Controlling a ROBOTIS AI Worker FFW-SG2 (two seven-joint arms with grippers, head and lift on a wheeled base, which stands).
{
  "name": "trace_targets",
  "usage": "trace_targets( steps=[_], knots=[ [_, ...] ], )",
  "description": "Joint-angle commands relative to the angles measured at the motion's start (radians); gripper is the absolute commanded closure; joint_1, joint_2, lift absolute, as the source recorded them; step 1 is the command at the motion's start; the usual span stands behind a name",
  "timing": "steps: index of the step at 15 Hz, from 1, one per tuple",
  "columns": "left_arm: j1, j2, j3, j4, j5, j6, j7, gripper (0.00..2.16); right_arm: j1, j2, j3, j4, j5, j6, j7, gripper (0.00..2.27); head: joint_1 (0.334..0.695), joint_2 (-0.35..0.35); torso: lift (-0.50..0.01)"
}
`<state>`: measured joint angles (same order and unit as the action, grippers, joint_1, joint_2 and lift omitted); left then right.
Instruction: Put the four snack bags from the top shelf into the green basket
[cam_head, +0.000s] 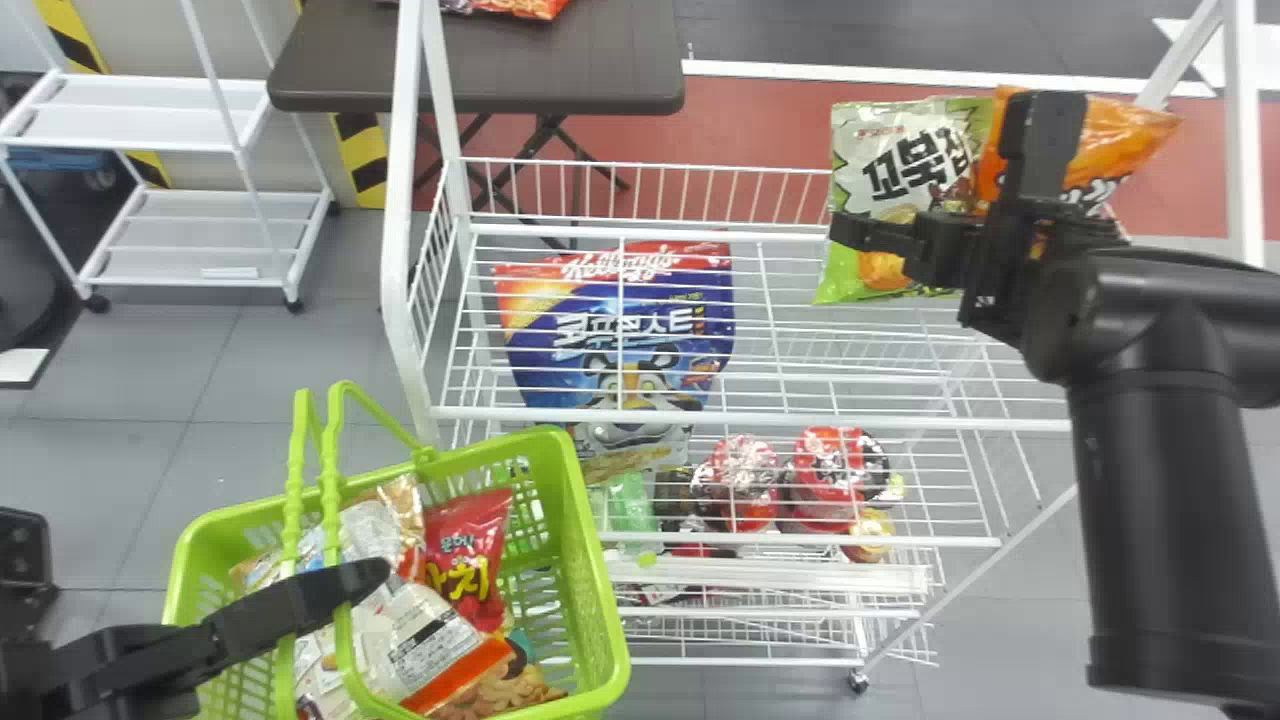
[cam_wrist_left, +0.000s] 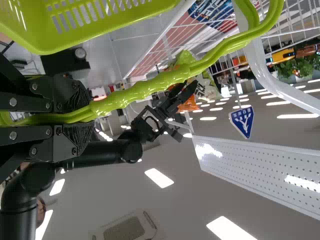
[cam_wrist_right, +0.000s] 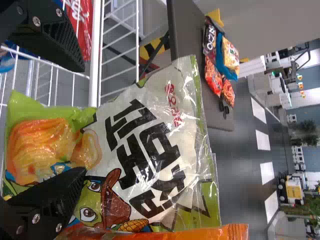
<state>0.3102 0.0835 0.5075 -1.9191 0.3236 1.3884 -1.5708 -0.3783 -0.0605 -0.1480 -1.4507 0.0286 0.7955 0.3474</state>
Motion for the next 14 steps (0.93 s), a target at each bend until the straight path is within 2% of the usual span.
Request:
trace_targets(
  steps=[1,4,5,6,7,8,9,13,14],
  knots=[
    [0.003,0.002,0.0,0.0,0.0,0.001,-0.01,2.15,-0.013,0.001,0.004,0.021,0.008,-0.005,-0.005,0.16,0.695,-0.079,0.0],
    [0.003,0.004,0.0,0.0,0.0,-0.002,-0.01,2.15,-0.034,0.001,0.01,0.021,0.022,0.029,-0.016,0.35,0.695,-0.079,0.0],
    [0.003,0.004,0.0,0.002,0.0,0.001,-0.01,2.15,-0.04,0.001,0.01,0.021,0.034,0.057,-0.016,0.57,0.695,-0.078,0.0],
    [0.003,0.005,0.002,0.002,0.002,-0.002,-0.01,2.15,-0.042,0.001,0.008,0.021,0.036,0.069,-0.016,0.65,0.695,-0.079,0.0],
    [0.003,0.005,0.002,0.003,0.0,0.001,-0.01,2.15,-0.04,-0.002,0.008,0.021,0.036,0.078,-0.013,1.12,0.695,-0.081,0.0],
    [0.003,0.005,0.002,0.003,0.002,0.001,-0.01,2.15,-0.039,-0.001,0.012,0.021,0.03,0.109,-0.016,1.88,0.695,-0.081,0.0],
    [0.003,0.005,0.002,0.003,0.002,0.001,-0.01,2.15,-0.037,0.001,0.018,0.018,0.033,0.13,-0.019,2.26,0.695,-0.082,0.0],
    [0.004,0.005,0.003,0.003,0.002,0.001,-0.01,2.15,-0.008,-0.001,0.008,-0.011,0.014,0.133,-0.018,2.25,0.695,-0.08,0.0],
    [0.004,0.005,0.003,0.003,0.002,0.001,-0.01,2.15,0.022,-0.001,0.007,-0.059,-0.013,0.13,-0.018,2.11,0.695,-0.08,0.0]
  ],
)
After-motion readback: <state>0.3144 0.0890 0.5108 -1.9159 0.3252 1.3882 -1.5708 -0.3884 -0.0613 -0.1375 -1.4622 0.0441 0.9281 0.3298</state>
